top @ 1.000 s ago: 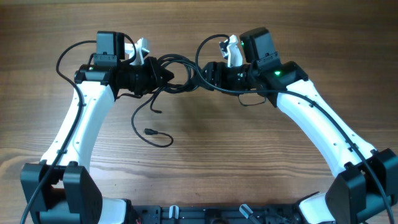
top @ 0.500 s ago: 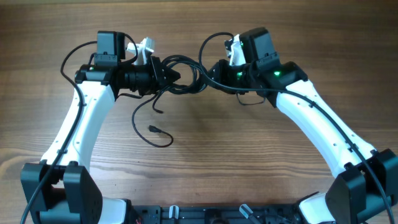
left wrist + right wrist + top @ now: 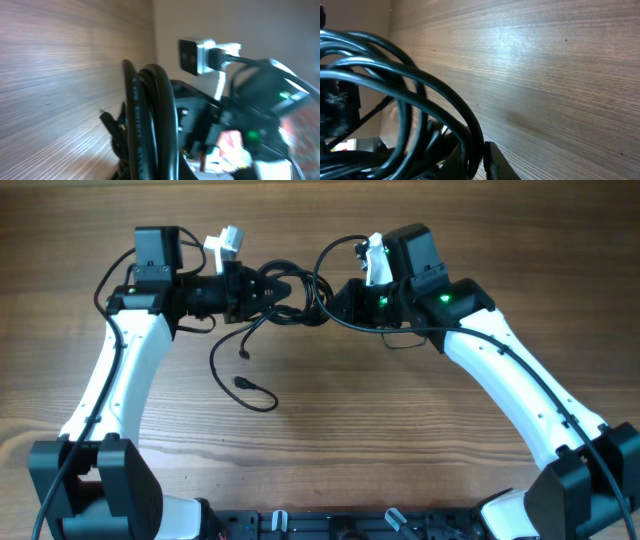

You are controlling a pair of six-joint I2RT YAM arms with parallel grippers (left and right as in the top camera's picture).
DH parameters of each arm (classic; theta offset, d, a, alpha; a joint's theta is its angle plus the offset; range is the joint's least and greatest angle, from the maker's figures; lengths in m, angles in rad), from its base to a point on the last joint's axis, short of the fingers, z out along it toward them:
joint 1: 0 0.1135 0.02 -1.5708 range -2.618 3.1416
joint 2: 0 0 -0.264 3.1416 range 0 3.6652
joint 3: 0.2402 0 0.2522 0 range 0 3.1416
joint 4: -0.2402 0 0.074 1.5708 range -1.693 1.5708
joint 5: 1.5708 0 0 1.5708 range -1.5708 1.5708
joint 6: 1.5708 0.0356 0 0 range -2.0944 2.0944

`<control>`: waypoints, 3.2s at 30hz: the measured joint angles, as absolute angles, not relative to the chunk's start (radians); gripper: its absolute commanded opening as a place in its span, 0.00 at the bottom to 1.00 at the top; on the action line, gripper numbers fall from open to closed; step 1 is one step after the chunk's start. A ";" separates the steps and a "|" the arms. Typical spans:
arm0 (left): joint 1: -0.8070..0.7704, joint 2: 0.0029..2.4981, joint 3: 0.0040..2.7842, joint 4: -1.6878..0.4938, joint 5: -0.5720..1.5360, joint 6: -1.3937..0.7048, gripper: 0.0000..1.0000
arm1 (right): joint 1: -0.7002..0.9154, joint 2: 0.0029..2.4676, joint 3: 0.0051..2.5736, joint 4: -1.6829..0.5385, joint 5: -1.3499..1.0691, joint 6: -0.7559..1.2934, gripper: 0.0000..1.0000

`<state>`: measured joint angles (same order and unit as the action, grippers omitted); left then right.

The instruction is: Untangle cables

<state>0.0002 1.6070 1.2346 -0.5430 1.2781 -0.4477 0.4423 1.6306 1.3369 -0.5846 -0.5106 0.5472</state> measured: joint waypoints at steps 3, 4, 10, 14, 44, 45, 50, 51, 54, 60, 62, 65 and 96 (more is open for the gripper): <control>0.015 1.607 1.234 -0.528 1.340 -0.448 0.04 | 0.442 1.623 1.339 -0.587 -0.513 0.543 0.13; 0.017 1.607 1.234 -0.526 1.356 -0.448 0.04 | 0.442 1.623 1.339 -0.587 -0.513 0.543 0.13; 0.021 1.607 1.234 -0.507 1.421 -0.451 0.04 | 0.442 1.623 1.339 -0.582 -0.516 0.543 0.12; 0.023 1.607 1.234 -0.495 1.440 -0.451 0.04 | 0.442 1.623 1.339 -0.579 -0.519 0.544 0.08; 0.030 1.607 1.234 -0.478 1.315 -0.372 0.04 | 0.289 1.562 1.330 -0.568 -0.748 0.517 0.46; 0.030 1.607 1.234 -0.478 1.303 -0.372 0.04 | 0.290 1.558 1.330 -0.569 -0.756 0.527 0.44; 0.030 1.607 1.234 -0.478 1.232 -0.424 0.04 | 0.350 1.559 1.330 -0.598 -0.763 0.597 0.39; 0.030 1.607 1.234 -0.478 1.214 -0.446 0.04 | 0.367 1.559 1.330 -0.602 -0.759 0.609 0.39; 0.030 1.607 1.234 -0.478 1.188 -0.502 0.04 | 0.409 1.559 1.330 -0.606 -0.735 0.642 0.38; 0.021 1.607 1.234 -0.478 1.179 -0.584 0.04 | 0.445 1.565 1.330 -0.580 -0.688 0.687 0.36; 0.004 1.607 1.234 -0.478 1.179 -0.593 0.04 | 0.449 1.573 1.330 -0.556 -0.679 0.698 0.36; -0.031 1.607 1.234 -0.478 1.178 -0.599 0.04 | 0.449 1.584 1.330 -0.529 -0.672 0.708 0.36; -0.104 1.607 1.234 -0.557 1.153 -0.297 0.04 | 0.364 1.624 1.330 -0.535 -0.726 0.698 0.05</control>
<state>-0.1040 1.6066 1.2343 -0.5568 1.1530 -0.2970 0.3645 1.6238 1.3304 -0.5354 -0.7261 0.6979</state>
